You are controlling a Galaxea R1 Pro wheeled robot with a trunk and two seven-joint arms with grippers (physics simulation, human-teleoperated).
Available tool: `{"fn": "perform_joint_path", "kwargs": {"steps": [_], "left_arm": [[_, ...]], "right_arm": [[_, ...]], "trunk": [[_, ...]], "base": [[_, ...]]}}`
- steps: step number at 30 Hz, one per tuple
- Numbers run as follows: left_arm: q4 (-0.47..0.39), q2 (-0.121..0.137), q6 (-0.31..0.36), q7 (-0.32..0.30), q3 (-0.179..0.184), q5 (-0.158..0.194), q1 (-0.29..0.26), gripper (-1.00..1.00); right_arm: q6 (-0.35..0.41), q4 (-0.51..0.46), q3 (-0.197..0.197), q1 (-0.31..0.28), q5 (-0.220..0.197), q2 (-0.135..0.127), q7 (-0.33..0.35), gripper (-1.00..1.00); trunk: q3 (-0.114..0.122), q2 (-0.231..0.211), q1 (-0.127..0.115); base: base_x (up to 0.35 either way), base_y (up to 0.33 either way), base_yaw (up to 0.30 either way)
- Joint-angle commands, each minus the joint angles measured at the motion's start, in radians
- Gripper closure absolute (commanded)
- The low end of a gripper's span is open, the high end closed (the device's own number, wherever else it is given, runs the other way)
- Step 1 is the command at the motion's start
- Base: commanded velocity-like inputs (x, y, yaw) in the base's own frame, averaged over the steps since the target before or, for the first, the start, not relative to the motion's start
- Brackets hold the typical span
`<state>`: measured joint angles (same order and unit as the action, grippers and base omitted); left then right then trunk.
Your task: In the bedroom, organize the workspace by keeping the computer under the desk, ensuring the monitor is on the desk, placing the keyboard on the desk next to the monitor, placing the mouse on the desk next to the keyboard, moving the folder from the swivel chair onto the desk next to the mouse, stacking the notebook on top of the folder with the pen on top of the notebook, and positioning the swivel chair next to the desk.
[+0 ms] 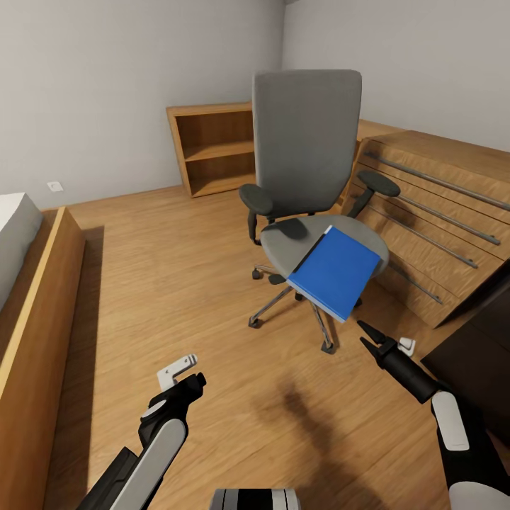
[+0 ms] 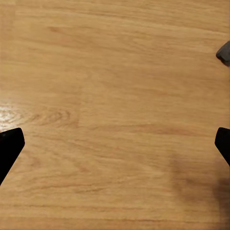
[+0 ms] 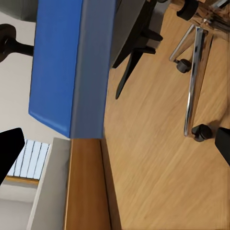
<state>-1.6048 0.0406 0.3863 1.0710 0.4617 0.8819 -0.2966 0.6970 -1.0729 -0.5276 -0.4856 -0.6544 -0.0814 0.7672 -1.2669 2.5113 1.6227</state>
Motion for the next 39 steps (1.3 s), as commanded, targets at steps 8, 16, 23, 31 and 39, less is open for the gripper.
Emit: {"fn": "perform_joint_path", "kwargs": {"steps": [8,16,23,31,39], "left_arm": [[-0.001,0.001,0.006,0.006,0.006,0.002,-0.001,-1.00],[-0.001,0.001,0.004,0.006,0.024,0.001,-0.001,-1.00],[-0.001,0.001,0.004,0.006,0.027,0.001,-0.001,-1.00],[-0.001,0.001,0.003,0.006,0.028,0.000,-0.001,-1.00],[0.001,0.001,0.003,0.006,0.028,0.001,-0.001,-1.00]], "right_arm": [[0.004,0.003,-0.001,-0.001,-0.004,0.000,-0.001,-1.00],[0.004,0.004,0.000,-0.001,-0.004,0.000,-0.002,-1.00],[0.004,0.004,0.000,-0.001,-0.004,0.000,-0.001,-1.00],[0.004,0.004,0.000,-0.001,-0.004,0.000,-0.001,-1.00],[0.004,0.004,0.000,-0.001,-0.004,0.000,0.000,-1.00]], "trunk": [[-0.001,0.000,0.000],[-0.001,0.000,0.000],[-0.001,0.000,0.000],[-0.001,0.000,0.000],[-0.001,0.000,0.000]], "base": [[0.007,0.000,0.000],[0.071,0.000,0.000],[0.016,0.000,0.000],[0.011,0.004,0.000],[0.099,0.069,0.000]]}}
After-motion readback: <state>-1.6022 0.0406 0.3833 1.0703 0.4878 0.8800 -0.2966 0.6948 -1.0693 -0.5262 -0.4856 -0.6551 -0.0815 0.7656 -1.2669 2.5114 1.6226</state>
